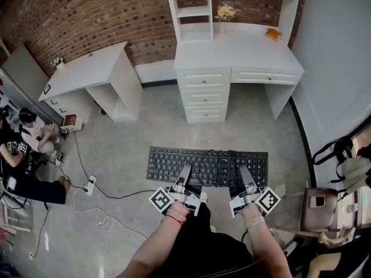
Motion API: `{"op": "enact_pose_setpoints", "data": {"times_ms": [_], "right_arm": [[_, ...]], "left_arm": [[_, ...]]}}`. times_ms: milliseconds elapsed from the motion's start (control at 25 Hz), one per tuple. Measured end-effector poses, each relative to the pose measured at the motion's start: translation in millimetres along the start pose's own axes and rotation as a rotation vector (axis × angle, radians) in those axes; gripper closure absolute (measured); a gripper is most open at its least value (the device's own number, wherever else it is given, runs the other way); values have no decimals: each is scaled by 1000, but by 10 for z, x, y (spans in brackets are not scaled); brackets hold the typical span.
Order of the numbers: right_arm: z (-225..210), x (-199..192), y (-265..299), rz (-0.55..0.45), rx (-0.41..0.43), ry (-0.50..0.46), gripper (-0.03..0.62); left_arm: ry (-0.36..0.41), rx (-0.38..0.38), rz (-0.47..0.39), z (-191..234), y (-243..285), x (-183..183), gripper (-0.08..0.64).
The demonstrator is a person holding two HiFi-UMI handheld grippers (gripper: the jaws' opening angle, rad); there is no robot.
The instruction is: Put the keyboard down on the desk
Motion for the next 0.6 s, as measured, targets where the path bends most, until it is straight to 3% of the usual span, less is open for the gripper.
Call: {"op": "enact_pose_setpoints", "data": {"times_ms": [600], "right_arm": [[-79, 179, 547, -12, -13, 15, 514]], "left_arm": [[-30, 10, 3, 199, 518, 271, 489]]}}
Point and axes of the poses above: the fingertips, and each gripper's own axes: y forward along the fingers, z to its left, x out of its top, the point moved 9 cm from there along -y, backward along the fingers, and after that the axes turned 7 degrees about -x, right-handed, at the moved point
